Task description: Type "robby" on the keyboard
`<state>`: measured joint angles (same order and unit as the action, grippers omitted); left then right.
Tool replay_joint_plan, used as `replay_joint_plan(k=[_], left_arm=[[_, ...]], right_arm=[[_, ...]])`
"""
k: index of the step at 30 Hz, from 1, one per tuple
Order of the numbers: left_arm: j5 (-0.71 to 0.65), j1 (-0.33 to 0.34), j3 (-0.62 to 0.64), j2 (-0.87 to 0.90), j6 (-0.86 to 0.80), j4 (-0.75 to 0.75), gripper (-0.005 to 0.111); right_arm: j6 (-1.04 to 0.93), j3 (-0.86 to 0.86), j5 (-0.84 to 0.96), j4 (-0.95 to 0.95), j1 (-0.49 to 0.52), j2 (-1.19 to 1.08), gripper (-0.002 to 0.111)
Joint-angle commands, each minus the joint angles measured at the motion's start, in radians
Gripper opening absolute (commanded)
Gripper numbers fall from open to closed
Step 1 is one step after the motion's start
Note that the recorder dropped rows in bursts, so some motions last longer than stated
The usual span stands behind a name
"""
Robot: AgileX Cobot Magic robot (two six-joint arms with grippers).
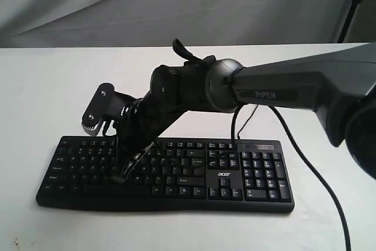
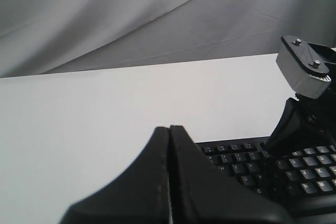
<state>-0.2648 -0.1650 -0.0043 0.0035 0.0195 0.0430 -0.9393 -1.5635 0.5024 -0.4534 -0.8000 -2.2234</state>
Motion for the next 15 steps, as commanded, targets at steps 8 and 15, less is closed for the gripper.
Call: replay_joint_plan(k=[8,15], left_arm=[[0.005,-0.006,0.004,-0.003,0.003,0.005,0.000],[0.005,-0.006,0.004,-0.003,0.003,0.005,0.000]], right_arm=[[0.011,-0.005,0.038,0.006,0.004,-0.002,0.000],[0.011,-0.005,0.038,0.006,0.004,-0.002,0.000]])
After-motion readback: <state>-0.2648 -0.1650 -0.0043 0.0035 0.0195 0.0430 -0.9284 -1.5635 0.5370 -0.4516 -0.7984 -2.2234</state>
